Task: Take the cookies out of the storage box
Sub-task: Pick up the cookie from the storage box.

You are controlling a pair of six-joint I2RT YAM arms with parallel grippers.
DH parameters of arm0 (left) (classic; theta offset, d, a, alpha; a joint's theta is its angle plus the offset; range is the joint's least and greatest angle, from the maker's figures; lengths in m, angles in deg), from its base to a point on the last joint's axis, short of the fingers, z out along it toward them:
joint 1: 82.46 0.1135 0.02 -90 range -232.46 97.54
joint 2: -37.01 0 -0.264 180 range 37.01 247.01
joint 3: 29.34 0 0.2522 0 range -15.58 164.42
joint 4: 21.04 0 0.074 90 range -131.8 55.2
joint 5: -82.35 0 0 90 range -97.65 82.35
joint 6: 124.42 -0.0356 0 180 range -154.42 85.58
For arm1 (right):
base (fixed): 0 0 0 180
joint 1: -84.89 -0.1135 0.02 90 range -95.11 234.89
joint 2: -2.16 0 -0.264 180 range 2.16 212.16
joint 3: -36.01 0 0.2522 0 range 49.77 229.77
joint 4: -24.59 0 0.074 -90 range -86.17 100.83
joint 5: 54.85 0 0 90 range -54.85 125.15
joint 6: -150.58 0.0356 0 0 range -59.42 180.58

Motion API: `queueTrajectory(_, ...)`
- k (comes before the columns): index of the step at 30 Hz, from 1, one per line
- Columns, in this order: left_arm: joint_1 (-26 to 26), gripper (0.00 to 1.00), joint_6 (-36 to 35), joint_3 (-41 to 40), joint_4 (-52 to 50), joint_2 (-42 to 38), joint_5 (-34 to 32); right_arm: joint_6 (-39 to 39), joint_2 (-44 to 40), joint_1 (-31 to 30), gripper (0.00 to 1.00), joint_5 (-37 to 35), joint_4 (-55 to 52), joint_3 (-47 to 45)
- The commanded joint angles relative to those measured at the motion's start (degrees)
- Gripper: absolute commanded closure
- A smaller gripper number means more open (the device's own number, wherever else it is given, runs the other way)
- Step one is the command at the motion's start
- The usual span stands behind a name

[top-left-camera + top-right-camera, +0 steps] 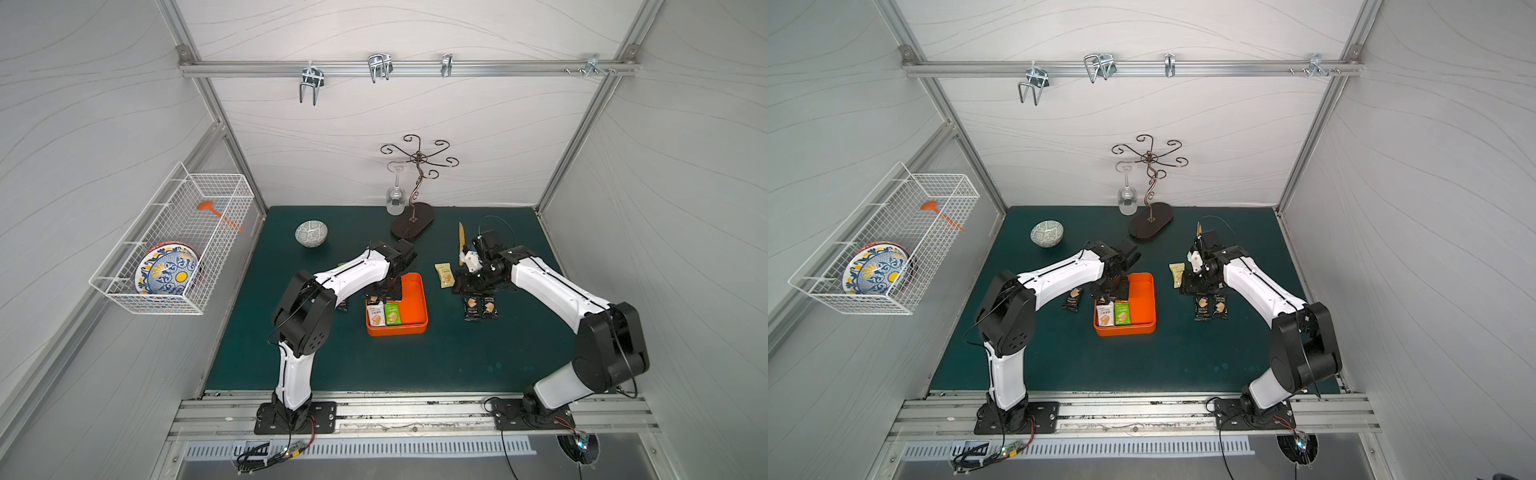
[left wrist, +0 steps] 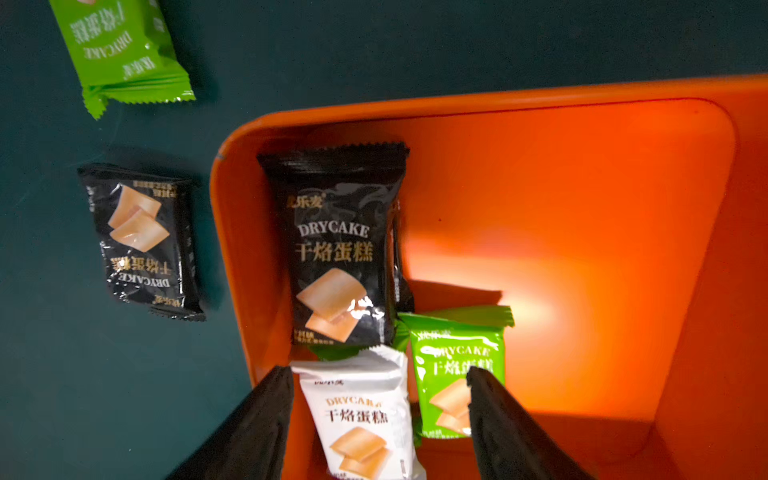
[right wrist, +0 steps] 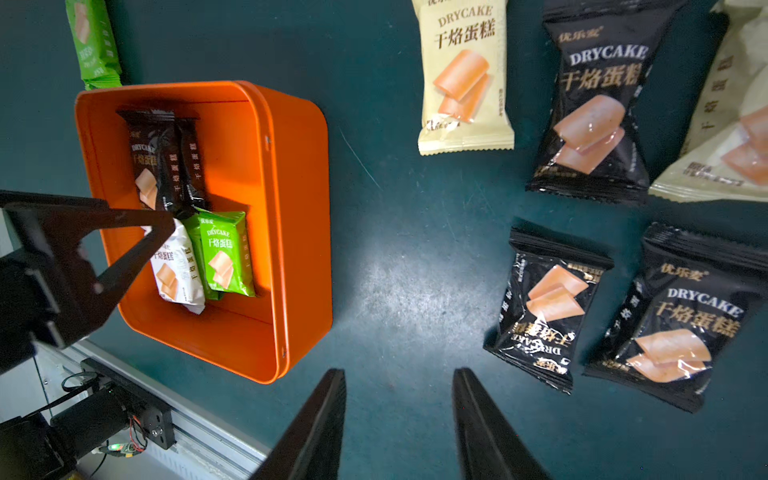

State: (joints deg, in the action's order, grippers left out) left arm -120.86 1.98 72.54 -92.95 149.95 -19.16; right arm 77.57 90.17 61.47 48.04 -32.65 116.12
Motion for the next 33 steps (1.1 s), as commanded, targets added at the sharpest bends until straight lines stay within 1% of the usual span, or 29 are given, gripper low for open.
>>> queueTrajectory(1, 0.07, 0.29, 1.45, 3.60, -0.85, 1.50, -1.84, -0.64, -1.45, 0.70, 0.53, 0.90, 0.02, -0.34)
queueTrajectory(8, 0.23, 0.28, -0.14, 3.34, 0.73, 3.79, -2.38, -0.73, -1.21, 0.91, 0.53, 1.24, 0.24, -0.85)
queueTrajectory(18, 1.25, 0.28, -1.68, 2.64, 4.63, 5.66, 2.54, -0.93, -0.75, 1.58, 0.54, 1.36, -0.23, -0.54)
queueTrajectory(24, 1.08, 0.28, -0.77, 3.82, 5.86, 6.79, 5.61, -0.97, -0.44, 1.62, 0.54, 1.36, -0.55, -0.08)
queueTrajectory(29, 0.03, 0.28, -0.46, 7.85, 3.29, 6.85, 4.76, -1.00, 0.02, 1.69, 0.54, 1.35, -0.50, -0.16)
queueTrajectory(33, 0.07, 0.28, -0.19, 9.24, 1.06, 4.87, 2.21, -1.03, 0.28, 1.71, 0.54, 1.52, -0.47, -0.12)
